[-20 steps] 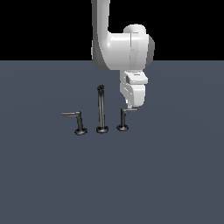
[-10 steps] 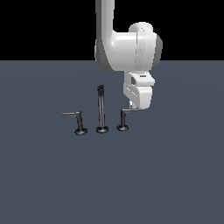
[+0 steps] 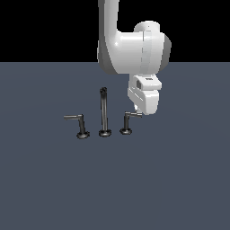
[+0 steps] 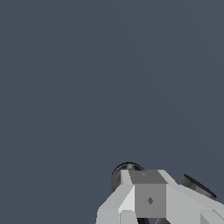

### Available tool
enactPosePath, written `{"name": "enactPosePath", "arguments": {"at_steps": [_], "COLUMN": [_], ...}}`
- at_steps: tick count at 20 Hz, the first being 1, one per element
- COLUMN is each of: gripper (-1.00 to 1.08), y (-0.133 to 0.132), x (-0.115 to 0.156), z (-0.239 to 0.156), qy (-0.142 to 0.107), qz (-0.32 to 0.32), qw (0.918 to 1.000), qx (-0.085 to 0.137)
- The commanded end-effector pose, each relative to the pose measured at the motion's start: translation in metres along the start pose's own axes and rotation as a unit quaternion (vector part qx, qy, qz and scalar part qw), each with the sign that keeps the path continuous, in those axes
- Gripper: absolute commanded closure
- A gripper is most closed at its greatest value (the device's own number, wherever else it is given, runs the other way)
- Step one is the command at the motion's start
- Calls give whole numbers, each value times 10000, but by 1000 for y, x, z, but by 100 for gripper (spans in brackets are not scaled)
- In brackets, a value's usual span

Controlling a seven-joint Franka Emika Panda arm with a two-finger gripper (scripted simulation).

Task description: Turn on the faucet by rotating a designated handle.

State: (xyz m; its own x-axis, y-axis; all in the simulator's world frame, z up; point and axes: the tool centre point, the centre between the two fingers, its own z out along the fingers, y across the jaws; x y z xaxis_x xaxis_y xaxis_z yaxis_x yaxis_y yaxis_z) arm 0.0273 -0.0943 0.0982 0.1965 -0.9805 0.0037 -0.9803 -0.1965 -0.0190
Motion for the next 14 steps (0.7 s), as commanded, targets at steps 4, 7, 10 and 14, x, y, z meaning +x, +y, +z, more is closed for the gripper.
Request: {"name": "enactPosePath", "arguments": {"at_steps": [4,7,10,14], "gripper": [108,108,108,108], "y": [24,34,41,40], "x": [-4,-6,-6,-16], "z": [0,-1,-1,-1], "qy": [-19,-19,-18,-10], "qz": [16,25,32,22], "qw": [10000,10000,10000,10000], "qx": [-77,-86,-93,-55]}}
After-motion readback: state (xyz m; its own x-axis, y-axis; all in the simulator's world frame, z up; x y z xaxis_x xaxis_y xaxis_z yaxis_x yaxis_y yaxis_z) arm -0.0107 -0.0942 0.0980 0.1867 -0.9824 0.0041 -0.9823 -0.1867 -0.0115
